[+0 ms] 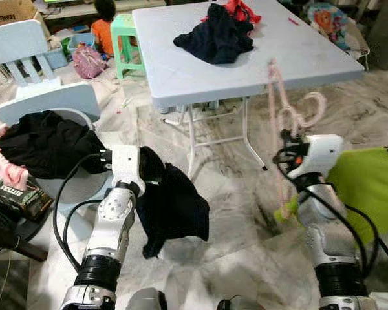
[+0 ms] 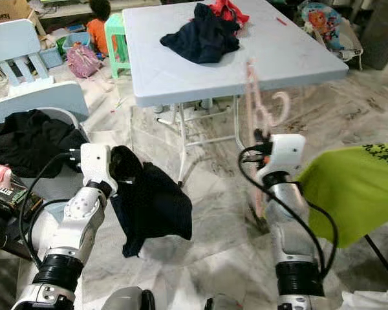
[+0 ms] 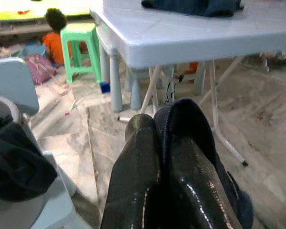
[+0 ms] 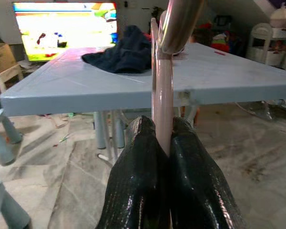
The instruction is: Hang hanger
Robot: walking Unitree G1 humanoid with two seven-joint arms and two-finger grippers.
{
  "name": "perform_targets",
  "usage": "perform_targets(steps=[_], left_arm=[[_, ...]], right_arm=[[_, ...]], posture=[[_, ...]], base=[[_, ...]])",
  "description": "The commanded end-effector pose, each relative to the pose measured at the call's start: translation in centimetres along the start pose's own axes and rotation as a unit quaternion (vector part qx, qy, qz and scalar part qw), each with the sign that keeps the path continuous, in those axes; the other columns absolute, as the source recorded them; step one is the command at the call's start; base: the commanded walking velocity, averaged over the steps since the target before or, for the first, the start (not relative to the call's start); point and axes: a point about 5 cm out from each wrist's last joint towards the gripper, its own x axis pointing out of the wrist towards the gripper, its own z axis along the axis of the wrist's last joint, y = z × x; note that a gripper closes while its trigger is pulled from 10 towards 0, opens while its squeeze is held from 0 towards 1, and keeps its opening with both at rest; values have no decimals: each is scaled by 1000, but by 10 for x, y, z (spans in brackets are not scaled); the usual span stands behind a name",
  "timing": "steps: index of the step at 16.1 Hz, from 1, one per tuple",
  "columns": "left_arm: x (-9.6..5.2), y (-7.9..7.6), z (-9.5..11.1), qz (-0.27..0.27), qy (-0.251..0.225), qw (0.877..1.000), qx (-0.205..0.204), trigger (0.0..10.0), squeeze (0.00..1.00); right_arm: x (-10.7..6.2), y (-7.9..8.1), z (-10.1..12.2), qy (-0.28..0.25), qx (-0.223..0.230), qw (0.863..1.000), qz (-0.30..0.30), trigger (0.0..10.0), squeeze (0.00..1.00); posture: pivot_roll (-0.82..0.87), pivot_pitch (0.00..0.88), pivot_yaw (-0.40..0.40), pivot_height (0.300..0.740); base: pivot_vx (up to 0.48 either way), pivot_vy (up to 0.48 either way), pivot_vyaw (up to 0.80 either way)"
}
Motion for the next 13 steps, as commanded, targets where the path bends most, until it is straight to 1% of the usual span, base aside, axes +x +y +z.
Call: perform_targets(steps=[1,2,3,5,6,8,9,10,13], left_arm=[[5,-2,18,-7,-33,999,-1,10000,0],[6,-4,25,-8,-41,999,-8,10000,0],[8,-4,33,-8,-52,999,-12,10000,0],[10,-5,40,-11,-61,998,-18,10000,0],[11,-5,44,-11,-63,998,-19,10000,0],[12,-7,51,-13,-69,997,-25,10000,0],[14,-8,55,-16,-72,997,-30,10000,0],[15,-9,57,-17,-72,997,-31,10000,0],[17,-12,71,-24,-89,995,-42,10000,0]], right_arm=[[2,2,3,-11,-5,1000,4,10000,0],[2,1,1,-6,11,1000,2,10000,0],[2,0,3,-13,25,1000,-1,10000,0],[3,-4,2,-5,19,999,-27,10000,0],[2,-3,3,-9,20,999,-26,10000,0],[2,-2,5,-12,4,1000,-26,10000,0],[2,-2,5,-14,10,1000,-24,10000,0],[2,-3,6,-16,5,999,-29,10000,0],[3,-2,5,-13,-1,999,-29,10000,0]], posture=[[-7,13,-2,740],[-7,13,-2,740],[-7,14,-2,740],[-7,14,1,740],[-7,15,3,740],[-7,15,3,740],[-7,15,3,740],[-7,16,2,740],[-7,16,2,740]], base=[[240,0,0],[379,0,0],[420,0,0],[461,0,0],[480,0,0],[480,0,0],[480,0,0],[480,0,0],[480,0,0]])
